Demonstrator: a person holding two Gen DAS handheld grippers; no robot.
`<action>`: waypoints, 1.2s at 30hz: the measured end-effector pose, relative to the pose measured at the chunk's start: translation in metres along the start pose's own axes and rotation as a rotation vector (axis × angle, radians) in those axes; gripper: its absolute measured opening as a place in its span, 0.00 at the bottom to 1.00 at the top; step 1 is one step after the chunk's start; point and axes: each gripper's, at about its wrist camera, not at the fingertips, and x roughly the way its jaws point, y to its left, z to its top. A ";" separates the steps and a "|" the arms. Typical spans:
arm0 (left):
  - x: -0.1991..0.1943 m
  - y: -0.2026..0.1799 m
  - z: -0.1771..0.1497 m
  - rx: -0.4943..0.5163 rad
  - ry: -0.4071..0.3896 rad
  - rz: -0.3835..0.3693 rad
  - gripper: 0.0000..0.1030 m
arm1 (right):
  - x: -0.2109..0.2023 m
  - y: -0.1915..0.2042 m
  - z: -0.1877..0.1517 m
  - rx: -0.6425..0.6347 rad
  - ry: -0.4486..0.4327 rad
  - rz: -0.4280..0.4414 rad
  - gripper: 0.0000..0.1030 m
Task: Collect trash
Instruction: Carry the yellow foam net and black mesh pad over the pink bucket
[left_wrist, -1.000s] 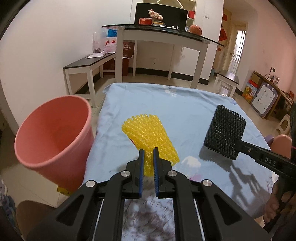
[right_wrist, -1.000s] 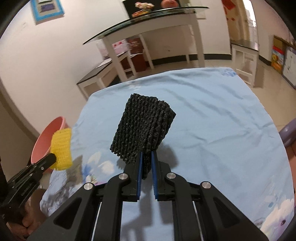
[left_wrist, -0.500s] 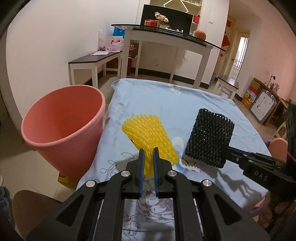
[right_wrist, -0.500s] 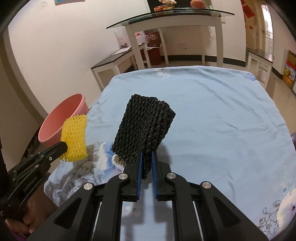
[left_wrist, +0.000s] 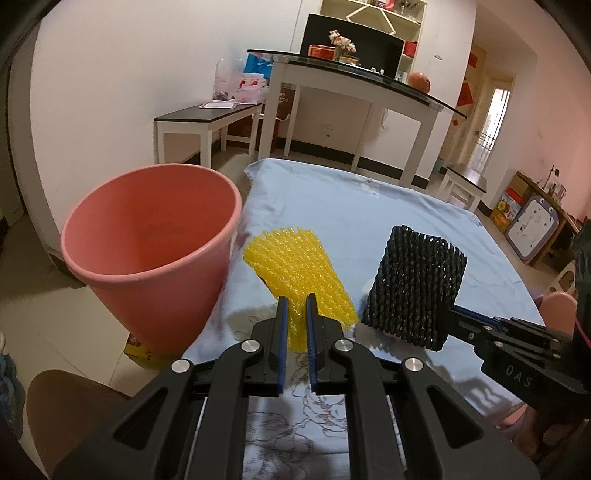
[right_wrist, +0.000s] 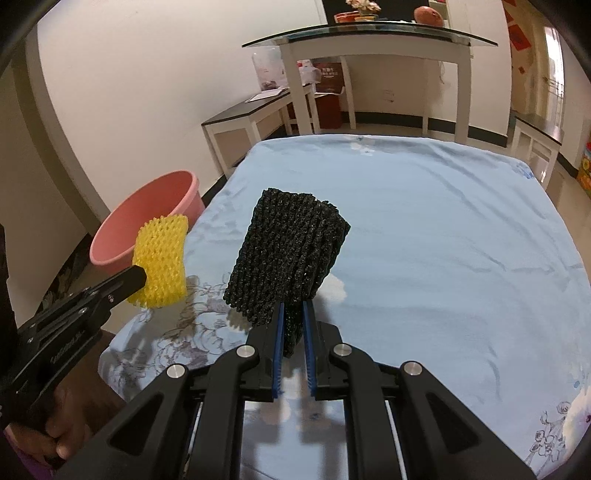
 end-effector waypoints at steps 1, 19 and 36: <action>0.000 0.002 0.000 -0.004 -0.002 0.003 0.08 | -0.001 0.002 -0.001 -0.006 0.000 0.002 0.10; -0.019 0.051 0.023 -0.102 -0.103 0.094 0.08 | 0.013 0.064 0.030 -0.155 -0.042 0.044 0.10; -0.008 0.116 0.057 -0.185 -0.167 0.197 0.08 | 0.054 0.135 0.078 -0.263 -0.073 0.077 0.10</action>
